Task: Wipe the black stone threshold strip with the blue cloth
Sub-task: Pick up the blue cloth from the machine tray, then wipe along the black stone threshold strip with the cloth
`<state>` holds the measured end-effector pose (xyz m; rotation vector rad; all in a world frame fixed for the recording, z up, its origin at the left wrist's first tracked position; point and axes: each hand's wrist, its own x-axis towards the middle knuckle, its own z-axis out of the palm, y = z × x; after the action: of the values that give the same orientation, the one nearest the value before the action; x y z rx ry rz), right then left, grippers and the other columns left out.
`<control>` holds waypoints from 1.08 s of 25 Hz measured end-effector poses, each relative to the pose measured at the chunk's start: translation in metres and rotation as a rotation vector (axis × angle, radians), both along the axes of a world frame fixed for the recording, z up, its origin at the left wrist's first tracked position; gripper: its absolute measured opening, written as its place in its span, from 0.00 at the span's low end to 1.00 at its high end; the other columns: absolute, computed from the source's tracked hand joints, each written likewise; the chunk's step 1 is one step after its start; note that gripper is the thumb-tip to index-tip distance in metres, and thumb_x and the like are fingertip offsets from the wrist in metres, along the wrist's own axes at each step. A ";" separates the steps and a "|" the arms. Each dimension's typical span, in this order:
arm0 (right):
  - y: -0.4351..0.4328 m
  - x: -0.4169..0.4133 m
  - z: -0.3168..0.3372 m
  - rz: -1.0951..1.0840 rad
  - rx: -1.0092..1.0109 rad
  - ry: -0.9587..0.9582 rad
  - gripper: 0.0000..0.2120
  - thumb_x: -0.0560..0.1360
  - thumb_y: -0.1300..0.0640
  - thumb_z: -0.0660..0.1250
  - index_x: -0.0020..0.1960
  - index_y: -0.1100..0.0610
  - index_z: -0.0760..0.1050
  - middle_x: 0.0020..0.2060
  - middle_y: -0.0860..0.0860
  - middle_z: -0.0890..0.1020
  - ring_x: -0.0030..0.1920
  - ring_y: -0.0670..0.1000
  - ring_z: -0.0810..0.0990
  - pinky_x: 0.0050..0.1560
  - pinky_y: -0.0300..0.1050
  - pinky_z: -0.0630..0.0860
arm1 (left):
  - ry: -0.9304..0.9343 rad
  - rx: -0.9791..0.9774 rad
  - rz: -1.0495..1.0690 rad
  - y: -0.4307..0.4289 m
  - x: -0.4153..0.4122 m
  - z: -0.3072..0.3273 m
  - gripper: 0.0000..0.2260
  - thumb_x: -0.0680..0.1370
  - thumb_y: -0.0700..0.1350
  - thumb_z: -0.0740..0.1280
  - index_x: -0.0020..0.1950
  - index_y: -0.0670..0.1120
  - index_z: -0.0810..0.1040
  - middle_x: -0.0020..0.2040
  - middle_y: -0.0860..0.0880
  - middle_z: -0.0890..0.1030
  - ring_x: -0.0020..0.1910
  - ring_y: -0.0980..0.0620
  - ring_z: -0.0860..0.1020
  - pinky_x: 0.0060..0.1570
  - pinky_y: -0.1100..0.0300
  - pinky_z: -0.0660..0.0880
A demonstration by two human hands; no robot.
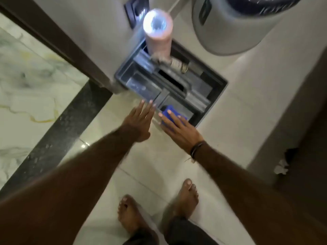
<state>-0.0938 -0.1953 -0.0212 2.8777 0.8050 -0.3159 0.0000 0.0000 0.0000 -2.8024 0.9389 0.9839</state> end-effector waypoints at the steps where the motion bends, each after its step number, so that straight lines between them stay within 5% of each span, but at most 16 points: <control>1: -0.002 0.006 -0.014 0.105 -0.020 -0.081 0.27 0.78 0.63 0.54 0.77 0.52 0.61 0.77 0.52 0.63 0.76 0.57 0.63 0.71 0.53 0.69 | -0.045 -0.026 -0.017 0.000 0.003 -0.017 0.43 0.78 0.49 0.70 0.83 0.42 0.44 0.84 0.41 0.44 0.82 0.40 0.45 0.79 0.44 0.48; 6: -0.037 0.034 -0.044 0.426 -0.241 -0.153 0.41 0.69 0.68 0.55 0.77 0.60 0.39 0.79 0.57 0.48 0.78 0.61 0.47 0.76 0.54 0.56 | -0.127 0.048 -0.104 0.003 0.015 -0.045 0.50 0.76 0.51 0.71 0.81 0.42 0.35 0.82 0.42 0.35 0.81 0.38 0.38 0.79 0.44 0.49; 9: -0.047 0.045 -0.041 0.488 -0.152 -0.132 0.36 0.68 0.74 0.57 0.76 0.62 0.56 0.76 0.59 0.63 0.77 0.63 0.57 0.73 0.57 0.64 | -0.110 0.035 -0.090 0.002 0.015 -0.043 0.50 0.77 0.53 0.71 0.81 0.42 0.35 0.82 0.42 0.35 0.81 0.38 0.38 0.80 0.44 0.49; 11: -0.051 0.057 -0.031 0.503 -0.079 -0.059 0.33 0.68 0.73 0.68 0.72 0.61 0.68 0.73 0.58 0.70 0.76 0.63 0.62 0.71 0.57 0.67 | -0.109 0.050 -0.101 0.000 0.019 -0.040 0.50 0.77 0.54 0.71 0.81 0.42 0.35 0.82 0.42 0.35 0.81 0.38 0.38 0.80 0.44 0.49; 13: -0.044 0.056 -0.019 0.349 0.061 0.117 0.32 0.68 0.67 0.75 0.70 0.59 0.72 0.70 0.57 0.74 0.74 0.62 0.66 0.69 0.57 0.69 | -0.089 0.062 -0.098 0.001 0.018 -0.032 0.50 0.77 0.54 0.71 0.81 0.41 0.36 0.83 0.42 0.36 0.81 0.39 0.39 0.80 0.45 0.49; 16: -0.023 0.041 0.013 -0.195 0.432 0.339 0.22 0.75 0.62 0.69 0.69 0.54 0.73 0.67 0.55 0.78 0.70 0.59 0.73 0.65 0.58 0.73 | -0.046 0.071 -0.021 0.013 0.007 -0.007 0.49 0.77 0.52 0.70 0.81 0.42 0.36 0.83 0.42 0.36 0.81 0.39 0.39 0.79 0.46 0.48; 21: 0.017 0.011 0.082 -0.910 0.843 0.360 0.12 0.81 0.55 0.59 0.61 0.57 0.74 0.45 0.56 0.82 0.45 0.57 0.80 0.44 0.51 0.77 | -0.010 0.114 0.095 0.068 -0.037 0.057 0.48 0.78 0.55 0.69 0.81 0.43 0.36 0.83 0.44 0.35 0.81 0.40 0.37 0.79 0.48 0.45; 27: 0.048 -0.001 0.137 -1.176 0.838 0.465 0.14 0.81 0.51 0.61 0.52 0.62 0.74 0.42 0.60 0.77 0.43 0.59 0.76 0.43 0.50 0.73 | 0.083 0.191 0.383 0.180 -0.103 0.134 0.48 0.80 0.55 0.66 0.80 0.44 0.30 0.80 0.45 0.29 0.79 0.41 0.31 0.79 0.46 0.42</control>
<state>-0.0951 -0.1475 0.1160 3.7322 -1.1611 -0.9448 -0.1026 0.1795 0.1344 -2.8478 0.2903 1.1641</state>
